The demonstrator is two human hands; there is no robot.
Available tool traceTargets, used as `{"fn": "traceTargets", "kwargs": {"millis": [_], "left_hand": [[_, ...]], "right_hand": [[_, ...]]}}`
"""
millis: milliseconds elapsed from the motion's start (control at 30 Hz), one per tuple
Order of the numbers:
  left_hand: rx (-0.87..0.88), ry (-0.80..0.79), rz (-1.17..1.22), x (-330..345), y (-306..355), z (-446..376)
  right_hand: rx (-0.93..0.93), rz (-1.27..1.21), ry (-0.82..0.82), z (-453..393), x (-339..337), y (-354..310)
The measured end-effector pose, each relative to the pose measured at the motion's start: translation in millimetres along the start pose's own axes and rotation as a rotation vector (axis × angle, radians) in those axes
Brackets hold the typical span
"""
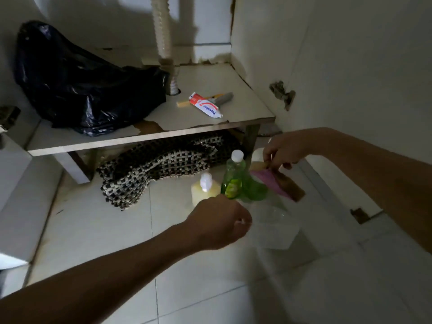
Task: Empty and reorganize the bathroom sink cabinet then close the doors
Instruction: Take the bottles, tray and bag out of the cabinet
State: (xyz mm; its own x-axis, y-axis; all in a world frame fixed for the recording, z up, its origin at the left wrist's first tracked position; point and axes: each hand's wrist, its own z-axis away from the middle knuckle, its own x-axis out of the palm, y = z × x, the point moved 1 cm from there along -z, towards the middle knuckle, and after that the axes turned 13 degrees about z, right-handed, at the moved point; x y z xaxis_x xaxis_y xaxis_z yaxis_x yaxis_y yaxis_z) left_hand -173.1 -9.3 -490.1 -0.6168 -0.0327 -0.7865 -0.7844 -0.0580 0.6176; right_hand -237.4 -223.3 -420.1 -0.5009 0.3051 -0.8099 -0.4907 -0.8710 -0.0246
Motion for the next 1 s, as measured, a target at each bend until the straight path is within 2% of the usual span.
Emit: {"fn": "traceTargets", "kwargs": {"millis": [133,200,333,400,567,700,867,933,1000], "left_hand": [[-0.062,-0.153,-0.053,66.1,0.2,5.1],[-0.092,-0.226,-0.127,95.8,-3.7,9.7],[-0.16,-0.346,-0.183,131.9,-17.4,19.2],[-0.172,-0.373,-0.185,141.6,-26.5,23.2],[-0.219,-0.502,-0.137,153.5,-44.8,30.9],[-0.227,-0.628,-0.134,147.3,-44.4,26.6],[-0.206,-0.537,-0.049,88.4,-46.4,-8.5],[-0.236,-0.447,-0.013,49.6,-51.7,-24.5],[-0.247,-0.283,0.022,4.9,-58.1,-38.2]], "right_hand": [[0.054,0.215,-0.12,-22.5,65.6,4.0],[0.102,0.323,-0.129,-31.3,99.1,9.0],[0.198,0.33,-0.04,-29.4,147.4,8.9],[0.188,0.356,0.006,-28.1,165.0,6.6],[0.174,0.383,0.021,-26.6,190.6,-0.1],[0.135,0.398,-0.113,-34.8,175.3,0.9],[0.096,0.227,-0.392,-61.0,117.1,-27.2],[0.003,0.241,-0.476,-57.4,87.7,-44.5],[-0.088,0.239,-0.483,-50.2,54.4,-58.5]]}}
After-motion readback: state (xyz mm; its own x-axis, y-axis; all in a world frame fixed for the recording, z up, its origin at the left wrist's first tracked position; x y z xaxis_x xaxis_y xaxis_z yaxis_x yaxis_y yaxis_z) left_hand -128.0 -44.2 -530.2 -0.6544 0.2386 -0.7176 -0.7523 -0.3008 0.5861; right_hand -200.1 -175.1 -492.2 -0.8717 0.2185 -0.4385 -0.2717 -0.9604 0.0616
